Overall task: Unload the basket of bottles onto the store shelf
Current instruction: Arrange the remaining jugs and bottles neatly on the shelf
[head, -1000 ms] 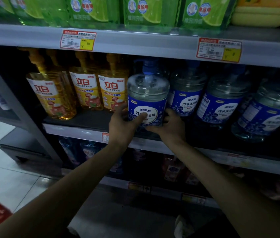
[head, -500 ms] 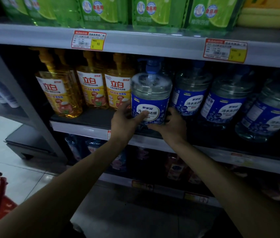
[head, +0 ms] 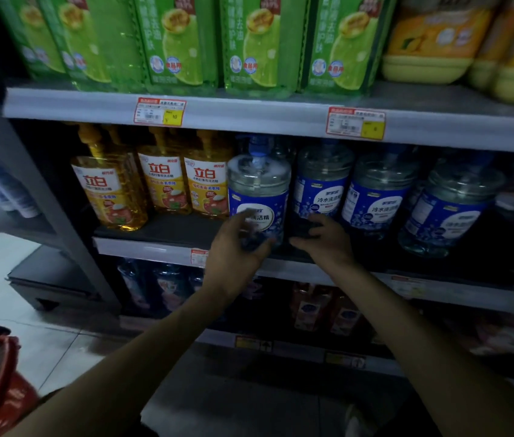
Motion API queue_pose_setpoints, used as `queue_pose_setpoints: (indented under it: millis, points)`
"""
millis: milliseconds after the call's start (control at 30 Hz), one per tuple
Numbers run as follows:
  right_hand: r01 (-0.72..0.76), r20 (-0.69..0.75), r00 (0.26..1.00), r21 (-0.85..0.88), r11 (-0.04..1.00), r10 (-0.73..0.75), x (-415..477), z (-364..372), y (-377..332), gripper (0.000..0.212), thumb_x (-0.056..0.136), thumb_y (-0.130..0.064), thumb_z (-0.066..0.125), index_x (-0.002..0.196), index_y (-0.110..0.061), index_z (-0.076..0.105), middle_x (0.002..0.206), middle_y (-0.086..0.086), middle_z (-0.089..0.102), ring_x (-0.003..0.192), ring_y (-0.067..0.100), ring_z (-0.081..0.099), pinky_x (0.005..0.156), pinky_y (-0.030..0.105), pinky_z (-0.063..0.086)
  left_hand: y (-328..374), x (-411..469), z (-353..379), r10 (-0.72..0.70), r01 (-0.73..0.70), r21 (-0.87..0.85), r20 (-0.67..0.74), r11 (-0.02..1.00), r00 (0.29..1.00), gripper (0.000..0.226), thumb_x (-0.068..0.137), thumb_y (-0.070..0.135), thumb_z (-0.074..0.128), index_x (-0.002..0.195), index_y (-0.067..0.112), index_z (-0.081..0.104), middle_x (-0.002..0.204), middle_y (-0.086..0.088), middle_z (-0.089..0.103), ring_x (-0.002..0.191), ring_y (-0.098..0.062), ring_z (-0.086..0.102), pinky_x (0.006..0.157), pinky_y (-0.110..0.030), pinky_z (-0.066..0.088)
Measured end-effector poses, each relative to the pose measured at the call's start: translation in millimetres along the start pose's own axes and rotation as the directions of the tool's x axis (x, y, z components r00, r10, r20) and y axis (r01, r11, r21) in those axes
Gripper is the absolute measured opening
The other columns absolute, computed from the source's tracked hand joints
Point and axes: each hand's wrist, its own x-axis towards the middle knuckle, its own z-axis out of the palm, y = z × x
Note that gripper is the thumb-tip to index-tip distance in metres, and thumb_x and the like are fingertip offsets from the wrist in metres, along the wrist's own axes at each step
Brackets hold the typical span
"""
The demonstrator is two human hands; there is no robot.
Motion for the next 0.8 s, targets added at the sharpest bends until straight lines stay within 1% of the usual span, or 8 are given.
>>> queue_pose_setpoints:
  millis: [200,267,367,467,567,633,700,800]
  points:
    - [0.023,-0.075,0.997,-0.041,0.999,-0.026,4.6,-34.6,14.9,0.068,0.091,-0.014,0.075,0.151,-0.023,0.042,0.134,0.008,0.060,0.121,0.024,0.059,0.097,0.037,0.052,28.1,-6.2,47.4,-0.024,0.034,-0.100,0.105,0.994,0.994,0.045,0.096,0.035,0.072,0.138,0.025,0.058,0.124,0.004,0.067,0.110,-0.002,0.063,0.088,-0.016,0.053]
    - [0.011,-0.100,0.995,-0.042,0.999,-0.015,13.1,-46.1,23.5,0.069,0.094,-0.010,0.070,0.154,-0.024,0.039,0.118,0.003,0.066,0.103,0.015,0.063,0.089,0.031,0.052,35.1,-0.1,69.0,-0.064,0.095,-0.189,0.166,0.977,0.984,0.039,0.101,0.030,0.066,0.138,0.021,0.059,0.117,0.006,0.069,0.106,0.003,0.063,0.083,-0.012,0.051]
    - [0.019,-0.115,0.993,-0.046,0.999,-0.024,22.7,-59.6,35.7,0.065,0.097,-0.011,0.065,0.153,-0.029,0.039,0.088,-0.007,0.065,0.079,0.005,0.060,0.070,0.020,0.047,41.4,17.7,103.9,-0.097,0.168,-0.298,0.238,0.940,0.966,0.039,0.104,0.027,0.062,0.141,0.017,0.058,0.116,0.010,0.070,0.112,-0.001,0.064,0.096,-0.020,0.052]
    - [0.084,-0.124,0.987,-0.137,0.987,-0.101,24.8,-63.1,46.1,0.060,0.100,-0.013,0.060,0.154,-0.032,0.039,0.123,0.002,0.070,0.112,0.018,0.064,0.092,0.030,0.052,52.9,29.8,132.8,-0.128,0.240,-0.401,0.287,0.884,0.949,0.045,0.106,0.033,0.057,0.148,0.018,0.054,0.138,0.005,0.063,0.130,-0.010,0.057,0.112,-0.031,0.046]
    - [0.107,-0.180,0.974,-0.177,0.978,-0.139,26.6,-60.0,47.3,0.049,0.105,-0.018,0.052,0.151,-0.033,0.044,0.143,-0.001,0.060,0.129,0.019,0.057,0.107,0.037,0.049,63.5,39.1,152.0,-0.142,0.302,-0.476,0.342,0.826,0.929,0.038,0.108,0.034,0.052,0.145,0.026,0.053,0.140,0.009,0.055,0.126,-0.003,0.053,0.107,-0.021,0.044]
    - [0.102,-0.216,0.966,-0.194,0.976,-0.144,28.0,-57.4,46.2,0.040,0.108,-0.032,0.048,0.148,-0.031,0.048,0.145,-0.003,0.058,0.131,0.018,0.055,0.107,0.035,0.048,66.7,45.4,161.3,-0.155,0.331,-0.494,0.363,0.804,0.919,0.034,0.107,0.040,0.052,0.138,0.027,0.056,0.141,0.011,0.055,0.121,0.000,0.055,0.105,-0.018,0.044]
    - [0.084,-0.210,0.969,-0.222,0.971,-0.132,29.8,-56.4,46.9,0.039,0.109,-0.042,0.043,0.145,-0.031,0.051,0.143,-0.004,0.059,0.129,0.017,0.056,0.103,0.030,0.047,66.2,48.6,171.1,-0.178,0.361,-0.525,0.367,0.771,0.913,0.057,0.100,0.053,0.056,0.148,0.023,0.053,0.149,0.006,0.054,0.132,-0.009,0.054,0.114,-0.029,0.043]
    - [0.067,-0.201,0.972,-0.278,0.958,-0.126,31.4,-55.8,49.7,0.040,0.109,-0.048,0.037,0.141,-0.030,0.054,0.142,-0.001,0.060,0.126,0.017,0.057,0.094,0.024,0.041,67.7,47.3,179.1,-0.181,0.355,-0.557,0.342,0.751,0.922,0.062,0.099,0.057,0.056,0.151,0.025,0.050,0.145,0.009,0.055,0.134,-0.011,0.052,0.114,-0.031,0.041]
